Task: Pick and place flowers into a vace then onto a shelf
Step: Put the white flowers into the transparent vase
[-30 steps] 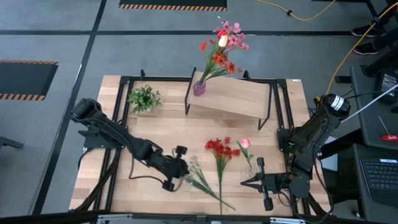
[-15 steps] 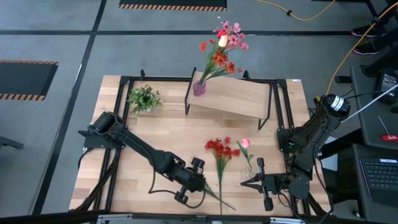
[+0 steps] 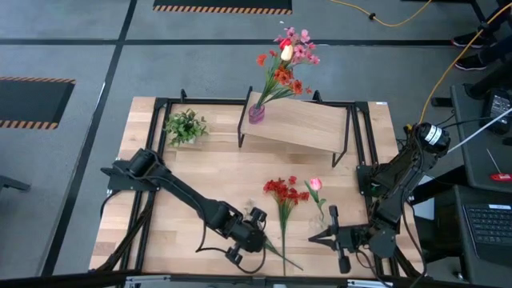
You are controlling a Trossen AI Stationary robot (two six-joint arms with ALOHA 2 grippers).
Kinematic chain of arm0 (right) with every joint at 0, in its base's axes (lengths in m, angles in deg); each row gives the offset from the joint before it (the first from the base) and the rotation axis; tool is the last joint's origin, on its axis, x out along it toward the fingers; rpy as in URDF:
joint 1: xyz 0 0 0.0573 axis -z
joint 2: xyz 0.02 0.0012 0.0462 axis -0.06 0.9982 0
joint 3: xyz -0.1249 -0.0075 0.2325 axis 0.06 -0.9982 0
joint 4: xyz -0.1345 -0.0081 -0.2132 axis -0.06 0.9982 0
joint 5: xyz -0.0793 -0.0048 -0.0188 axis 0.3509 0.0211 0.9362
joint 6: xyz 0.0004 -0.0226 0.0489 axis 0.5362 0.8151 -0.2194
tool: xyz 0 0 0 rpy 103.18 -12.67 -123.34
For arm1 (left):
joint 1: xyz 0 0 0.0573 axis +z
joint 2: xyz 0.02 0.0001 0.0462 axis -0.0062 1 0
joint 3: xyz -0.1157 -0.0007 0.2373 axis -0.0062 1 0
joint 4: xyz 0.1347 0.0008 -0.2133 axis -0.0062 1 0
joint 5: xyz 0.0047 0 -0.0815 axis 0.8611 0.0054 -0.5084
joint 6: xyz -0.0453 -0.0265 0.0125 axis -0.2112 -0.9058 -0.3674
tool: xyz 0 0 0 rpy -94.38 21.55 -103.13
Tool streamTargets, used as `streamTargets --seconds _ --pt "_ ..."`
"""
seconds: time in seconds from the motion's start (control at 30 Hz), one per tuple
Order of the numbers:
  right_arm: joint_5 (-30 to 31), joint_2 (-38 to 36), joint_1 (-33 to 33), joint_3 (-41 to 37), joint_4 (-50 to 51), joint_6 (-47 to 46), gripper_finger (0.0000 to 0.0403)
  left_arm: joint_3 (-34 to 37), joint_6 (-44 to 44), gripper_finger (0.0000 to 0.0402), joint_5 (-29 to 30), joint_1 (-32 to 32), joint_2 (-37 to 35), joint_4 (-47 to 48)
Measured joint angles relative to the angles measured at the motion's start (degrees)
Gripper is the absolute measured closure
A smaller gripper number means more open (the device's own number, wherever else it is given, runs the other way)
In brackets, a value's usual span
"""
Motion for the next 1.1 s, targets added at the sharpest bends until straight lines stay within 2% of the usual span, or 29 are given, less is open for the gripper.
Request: streamTargets --seconds 0.23,0.4,0.7,0.9,1.1 --pt "-0.24 0.0 0.0 0.0 -0.42 0.0 0.0398 0.0 -0.63 0.026 5.06 -0.33 0.13 0.2" --pt "-0.25 0.0 -0.02 0.0 -0.42 0.0 0.0398 0.42 -1.67 0.0233 8.12 -0.85 0.18 -0.24" --pt "-0.26 0.0 -0.01 0.0 -0.42 0.0 0.0398 4.73 -2.44 0.0234 7.46 -0.93 0.37 -4.34" --pt "-0.26 -0.02 -0.02 0.0 -0.59 -0.02 0.0398 5.86 -5.71 0.0231 2.38 0.76 0.37 -3.58" --pt "-0.26 -0.02 -0.02 0.0 -0.66 -0.02 0.0398 7.13 -5.9 0.0231 0.37 1.74 0.37 -3.76"
